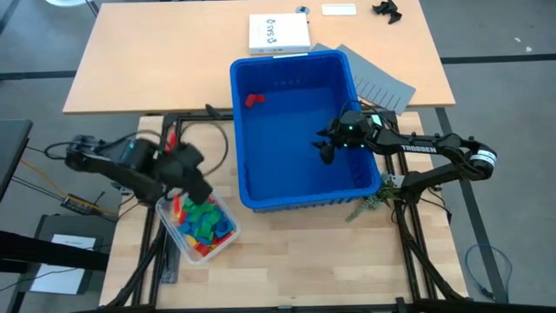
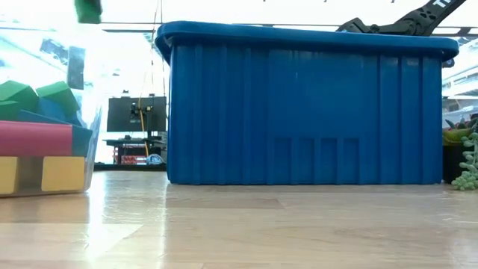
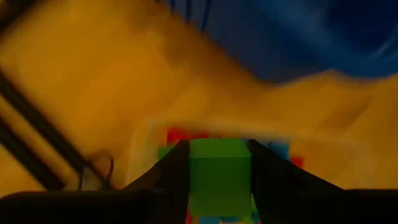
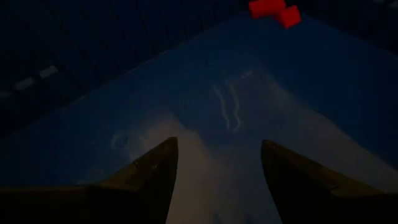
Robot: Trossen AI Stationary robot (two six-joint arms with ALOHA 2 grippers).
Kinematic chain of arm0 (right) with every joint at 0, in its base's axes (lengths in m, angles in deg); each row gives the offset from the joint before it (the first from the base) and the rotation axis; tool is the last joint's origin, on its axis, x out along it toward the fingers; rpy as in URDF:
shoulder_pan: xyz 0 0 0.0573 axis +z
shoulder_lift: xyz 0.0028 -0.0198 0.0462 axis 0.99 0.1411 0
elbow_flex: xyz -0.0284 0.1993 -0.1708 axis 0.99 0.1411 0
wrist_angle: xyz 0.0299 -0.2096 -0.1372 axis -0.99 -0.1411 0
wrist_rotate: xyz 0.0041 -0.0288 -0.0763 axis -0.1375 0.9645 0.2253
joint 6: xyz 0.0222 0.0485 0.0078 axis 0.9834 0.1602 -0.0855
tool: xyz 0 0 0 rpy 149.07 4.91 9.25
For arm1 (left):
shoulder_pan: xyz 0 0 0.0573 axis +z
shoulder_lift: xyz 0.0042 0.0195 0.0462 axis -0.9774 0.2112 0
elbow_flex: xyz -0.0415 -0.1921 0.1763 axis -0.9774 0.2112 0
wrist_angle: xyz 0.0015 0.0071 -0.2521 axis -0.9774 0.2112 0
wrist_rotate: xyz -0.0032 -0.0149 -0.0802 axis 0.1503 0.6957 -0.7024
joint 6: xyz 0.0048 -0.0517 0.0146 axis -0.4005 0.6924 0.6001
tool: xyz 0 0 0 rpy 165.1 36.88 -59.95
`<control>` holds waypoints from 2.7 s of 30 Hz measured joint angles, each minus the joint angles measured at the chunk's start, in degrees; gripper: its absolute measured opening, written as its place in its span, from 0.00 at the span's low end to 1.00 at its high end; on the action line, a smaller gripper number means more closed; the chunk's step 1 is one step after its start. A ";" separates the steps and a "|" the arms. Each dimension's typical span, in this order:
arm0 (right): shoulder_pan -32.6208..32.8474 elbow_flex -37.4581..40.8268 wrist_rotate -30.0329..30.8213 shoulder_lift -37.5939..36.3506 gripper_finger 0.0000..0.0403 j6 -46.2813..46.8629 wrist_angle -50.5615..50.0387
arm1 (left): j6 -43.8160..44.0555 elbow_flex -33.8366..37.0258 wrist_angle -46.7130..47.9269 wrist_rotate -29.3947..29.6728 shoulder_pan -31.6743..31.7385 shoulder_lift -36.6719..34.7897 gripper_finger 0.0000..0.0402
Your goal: Sort Items/Unsort Items
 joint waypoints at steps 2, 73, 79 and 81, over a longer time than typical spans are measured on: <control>0.00 0.00 -0.01 0.00 0.57 0.05 0.09 | 3.14 5.22 -0.72 -2.47 -2.03 -0.81 0.34; -1.33 0.00 0.19 0.04 0.57 -3.03 1.42 | -92.29 -40.16 -35.60 25.30 53.91 70.29 0.15; -1.31 0.00 0.06 0.04 0.57 -3.05 1.30 | -91.83 -40.16 -32.98 25.02 55.52 71.68 0.02; -1.28 0.00 -0.08 0.04 0.57 -3.05 1.30 | -91.78 -40.16 -33.89 24.84 56.24 72.52 0.02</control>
